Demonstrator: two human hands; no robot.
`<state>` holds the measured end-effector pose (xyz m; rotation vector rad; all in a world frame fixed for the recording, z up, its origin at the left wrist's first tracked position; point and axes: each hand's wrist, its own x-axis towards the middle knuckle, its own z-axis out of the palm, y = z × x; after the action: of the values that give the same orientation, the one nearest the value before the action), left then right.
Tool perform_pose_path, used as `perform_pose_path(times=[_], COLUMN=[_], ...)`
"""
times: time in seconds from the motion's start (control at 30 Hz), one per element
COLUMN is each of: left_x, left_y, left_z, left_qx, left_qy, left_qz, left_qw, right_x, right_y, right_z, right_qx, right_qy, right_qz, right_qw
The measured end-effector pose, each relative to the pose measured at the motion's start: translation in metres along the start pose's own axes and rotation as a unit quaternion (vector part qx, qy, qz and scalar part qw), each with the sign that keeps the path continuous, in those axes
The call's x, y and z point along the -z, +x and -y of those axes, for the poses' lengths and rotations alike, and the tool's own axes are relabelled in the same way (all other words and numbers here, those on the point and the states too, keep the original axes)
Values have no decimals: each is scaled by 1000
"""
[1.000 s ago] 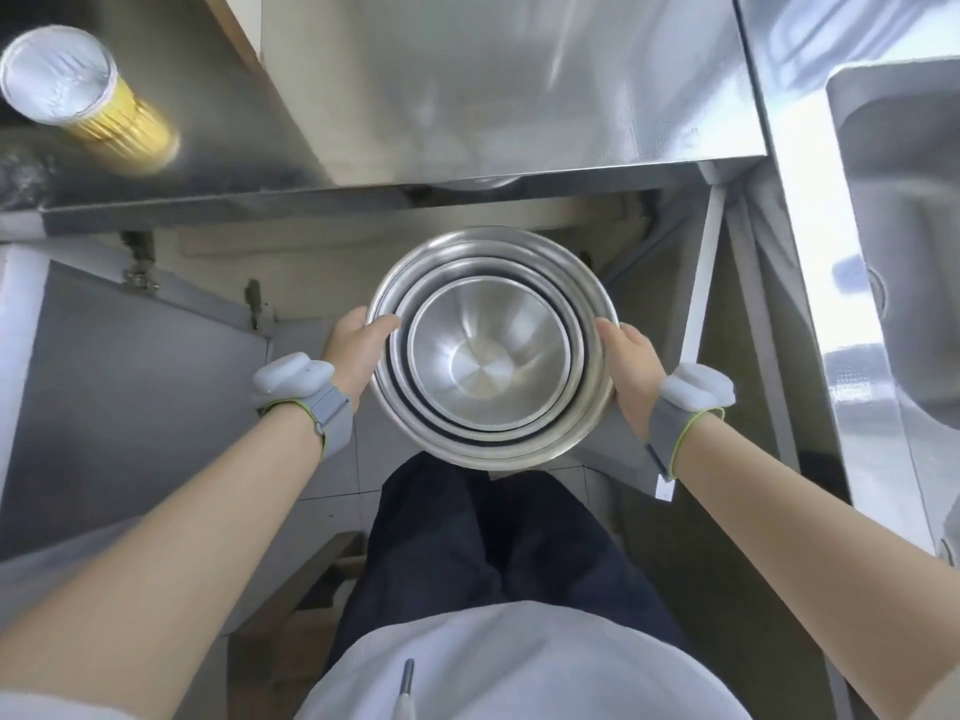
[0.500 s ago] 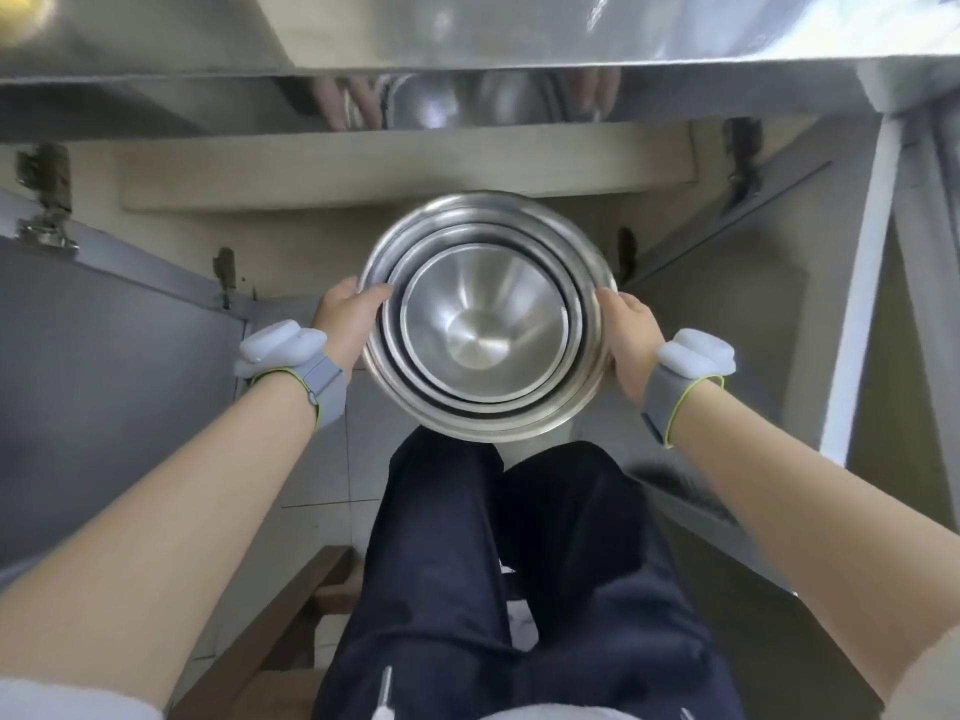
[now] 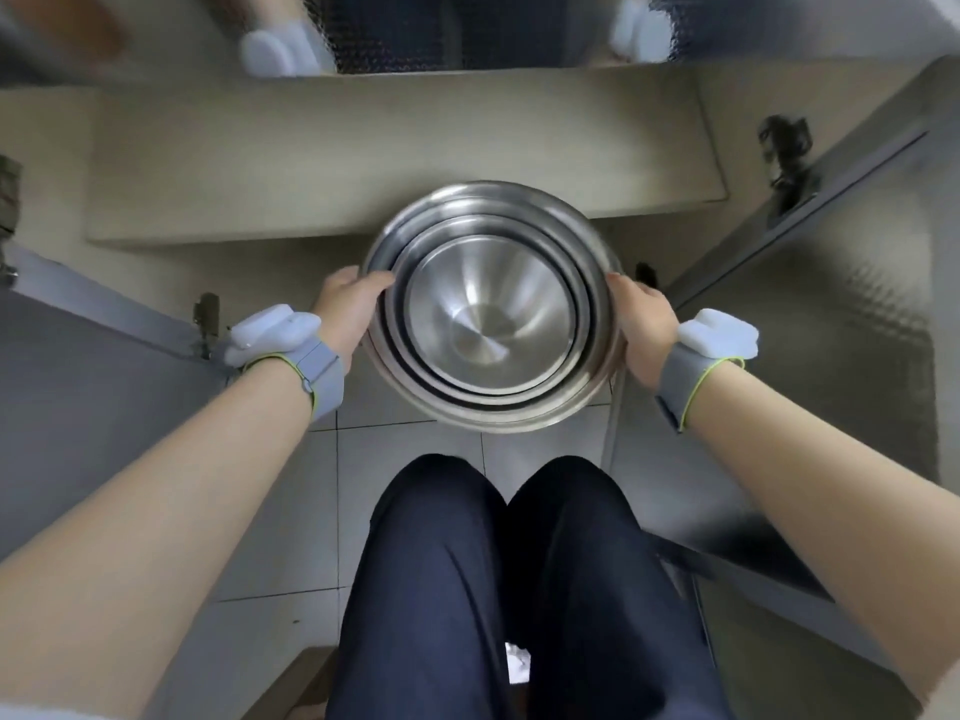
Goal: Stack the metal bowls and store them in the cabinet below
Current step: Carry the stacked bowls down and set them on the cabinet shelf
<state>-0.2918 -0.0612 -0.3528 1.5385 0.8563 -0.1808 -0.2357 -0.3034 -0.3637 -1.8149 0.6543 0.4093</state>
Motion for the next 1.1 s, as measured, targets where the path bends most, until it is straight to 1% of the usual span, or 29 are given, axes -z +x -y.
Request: perform_pose_path(times=[0.13, 0.27, 0.37, 0.5, 0.63, 0.8, 0.93, 1.03, 1.1], left_x=[-5, -10, -20, -28, -35, -39, -42, -44, -47], left_y=[5, 19, 26, 37, 52, 72, 87, 96, 99], left_z=[-14, -32, -46, -56, -62, -74, -84, -88, -90], left_qx=[-12, -17, -22, -25, -25, -43, -44, -43, -38], left_qy=[-15, -38, -42, -33, -21, -26, -20, -39, -46], left_qz=[15, -6, -17, -25, -18, -25, -8, 3, 5], left_qw=[1000, 999, 999, 999, 999, 998, 999, 998, 998], right_x=[4, 4, 7, 8, 6, -1, -8, -10, -11], right_y=[11, 26, 36, 49, 62, 76, 86, 91, 93], right_z=[17, 37, 50, 62, 71, 88, 100, 105, 107], right_qx=[10, 20, 22, 33, 38, 48, 81, 92, 88], right_qy=[2, 44, 57, 56, 65, 67, 58, 68, 109], right_qz=[-3, 15, 15, 4, -10, -14, -31, 5, 23], right_qw=[1000, 999, 998, 998, 997, 996, 994, 993, 990])
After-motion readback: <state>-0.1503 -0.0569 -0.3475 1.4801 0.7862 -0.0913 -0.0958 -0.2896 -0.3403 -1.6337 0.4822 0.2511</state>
